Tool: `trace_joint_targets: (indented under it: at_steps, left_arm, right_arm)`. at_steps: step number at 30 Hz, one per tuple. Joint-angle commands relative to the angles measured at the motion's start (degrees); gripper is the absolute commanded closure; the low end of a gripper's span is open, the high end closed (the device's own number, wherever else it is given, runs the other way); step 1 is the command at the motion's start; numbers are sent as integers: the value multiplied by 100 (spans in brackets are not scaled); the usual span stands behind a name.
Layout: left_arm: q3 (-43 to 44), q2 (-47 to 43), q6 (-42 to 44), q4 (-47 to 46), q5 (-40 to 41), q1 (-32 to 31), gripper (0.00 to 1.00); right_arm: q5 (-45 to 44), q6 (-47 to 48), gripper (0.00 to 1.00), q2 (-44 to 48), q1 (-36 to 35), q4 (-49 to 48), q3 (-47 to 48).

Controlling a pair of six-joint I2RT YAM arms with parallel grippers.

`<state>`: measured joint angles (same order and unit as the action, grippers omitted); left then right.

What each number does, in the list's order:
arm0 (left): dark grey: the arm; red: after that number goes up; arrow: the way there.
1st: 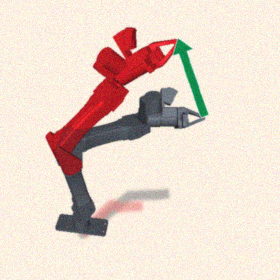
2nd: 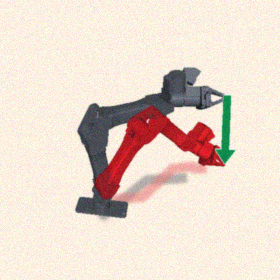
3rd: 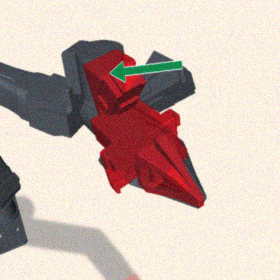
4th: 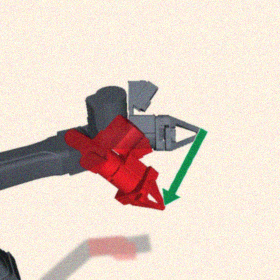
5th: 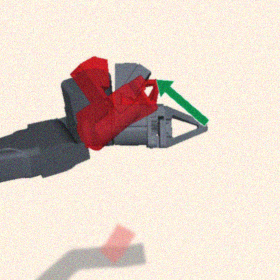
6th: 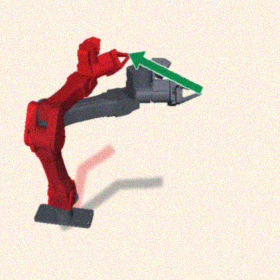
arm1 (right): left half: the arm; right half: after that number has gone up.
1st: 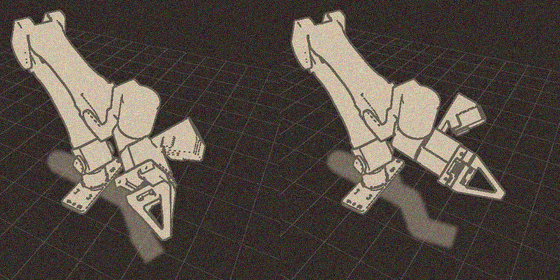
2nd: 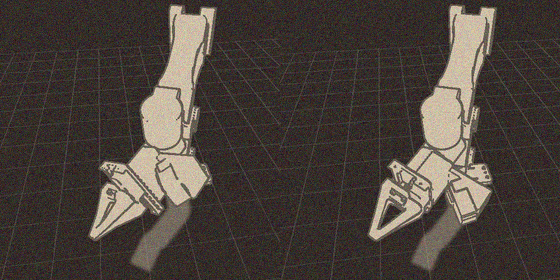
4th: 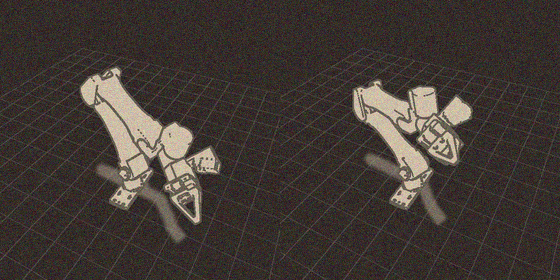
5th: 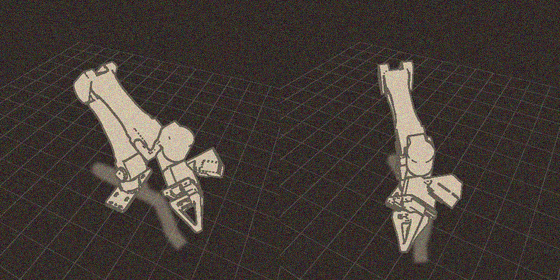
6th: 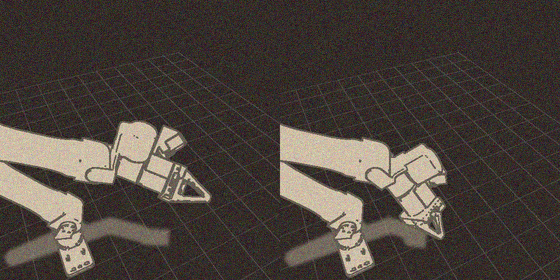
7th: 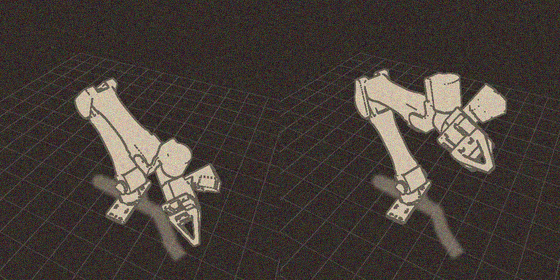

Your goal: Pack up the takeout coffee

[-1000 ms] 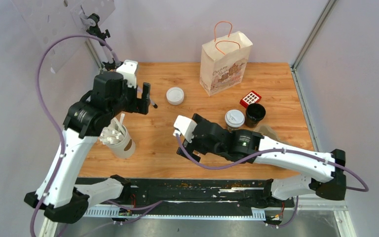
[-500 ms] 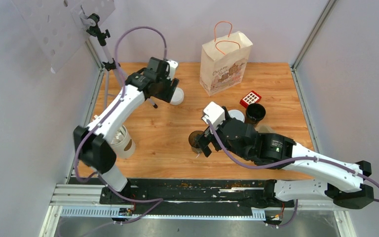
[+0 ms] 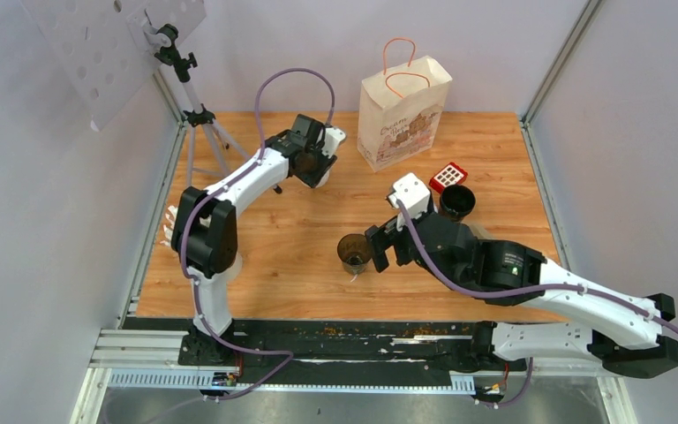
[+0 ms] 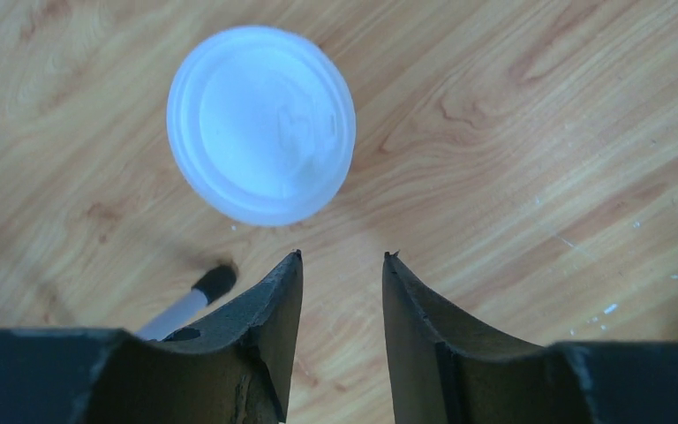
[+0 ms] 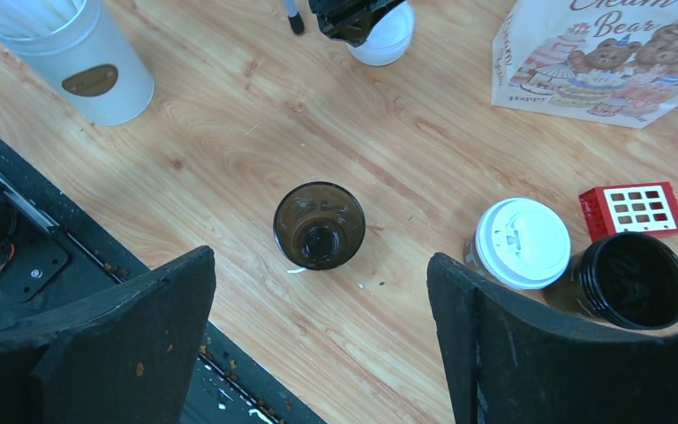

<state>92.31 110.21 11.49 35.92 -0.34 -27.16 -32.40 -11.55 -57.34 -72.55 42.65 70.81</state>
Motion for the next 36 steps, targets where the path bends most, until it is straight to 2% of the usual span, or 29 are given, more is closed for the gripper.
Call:
trace_joint_targets:
  at_steps: [1,10,19,36]
  left_arm:
    - [218,198,580,-668,-324,17,54]
    - [520,762,928,-723,-222,18,57]
    - [714,1032,1168,-620,-255,19,72]
    - [771,1065,1220,-443,-471,17,68]
  right_arm:
    - [-330,275,10,153,25,-193,-21]
    - [-442,551,8,190,28,-719,-305]
    - [-527,1041,6,-121,35,-906,-284]
    - [-565,1335,5,-168,85,-1110,-384]
